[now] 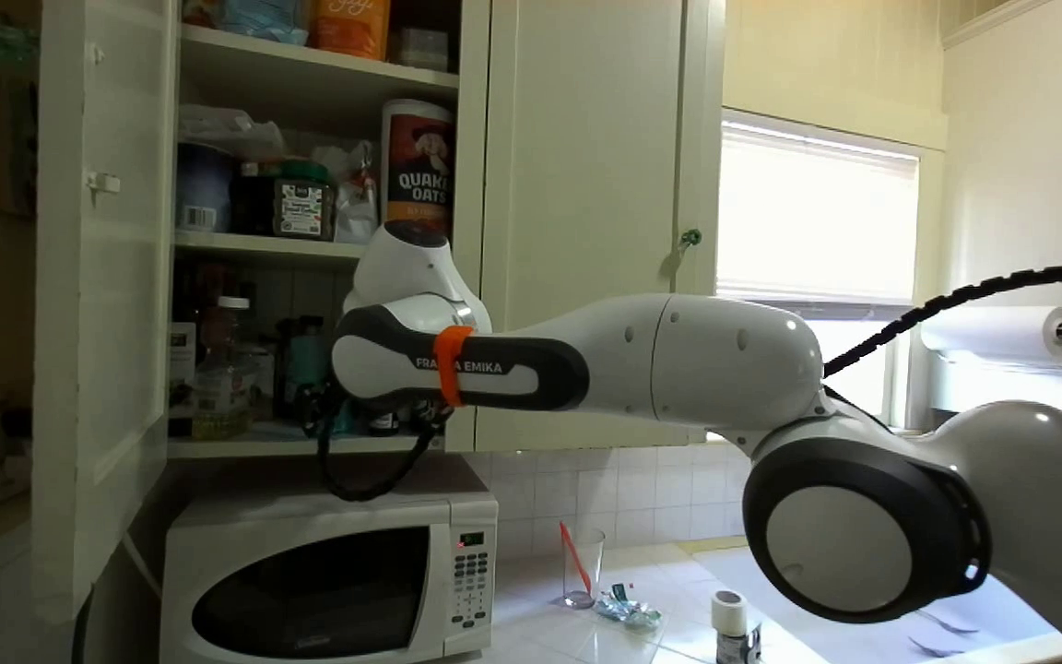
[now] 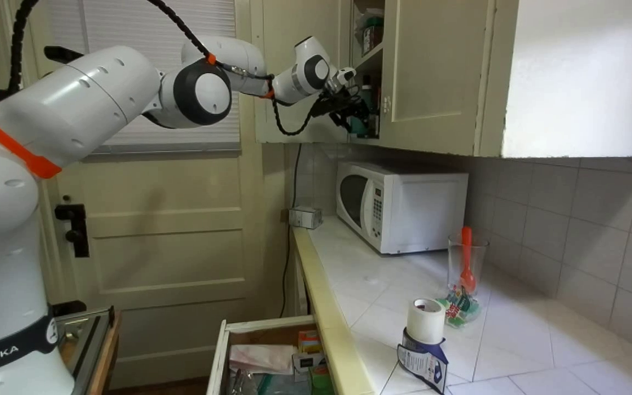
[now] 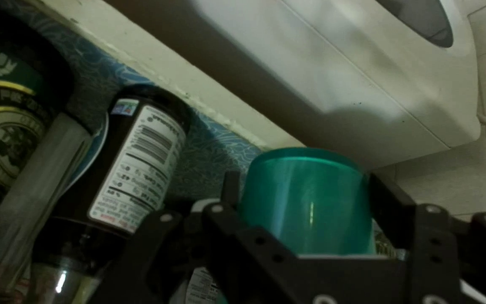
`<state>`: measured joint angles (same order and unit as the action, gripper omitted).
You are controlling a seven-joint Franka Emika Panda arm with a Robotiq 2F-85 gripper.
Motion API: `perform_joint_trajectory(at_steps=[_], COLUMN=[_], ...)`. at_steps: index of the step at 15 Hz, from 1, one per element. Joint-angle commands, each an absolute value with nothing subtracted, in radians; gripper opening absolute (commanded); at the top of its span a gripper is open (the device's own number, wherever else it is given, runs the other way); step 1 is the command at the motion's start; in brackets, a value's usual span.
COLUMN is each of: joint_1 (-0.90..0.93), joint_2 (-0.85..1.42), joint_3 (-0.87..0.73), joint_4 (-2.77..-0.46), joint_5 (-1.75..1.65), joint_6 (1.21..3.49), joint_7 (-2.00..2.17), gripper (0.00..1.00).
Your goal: Put the cup inside the cupboard
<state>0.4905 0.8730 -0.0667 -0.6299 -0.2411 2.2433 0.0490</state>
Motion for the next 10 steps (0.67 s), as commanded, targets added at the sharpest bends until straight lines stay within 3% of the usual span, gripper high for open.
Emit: perform_joint_trajectory(at_steps=[1, 7, 9, 10], joint_1=[0.484, 0.467, 0.457, 0.471], joint_2=[0.967, 1.050, 1.004, 0.991], joint_3=[-0.064, -0.061, -0.051, -0.068], joint_4=[-0.469, -0.350, -0.447, -0.454], joint_5=[-0.262, -0.237, -0.225, -0.239], joint_6=[2.211, 2.237, 2.304, 2.267], joint_7=[0.043, 0.037, 0.023, 0.047], gripper=[0.51, 0.51, 0.51, 0.76])
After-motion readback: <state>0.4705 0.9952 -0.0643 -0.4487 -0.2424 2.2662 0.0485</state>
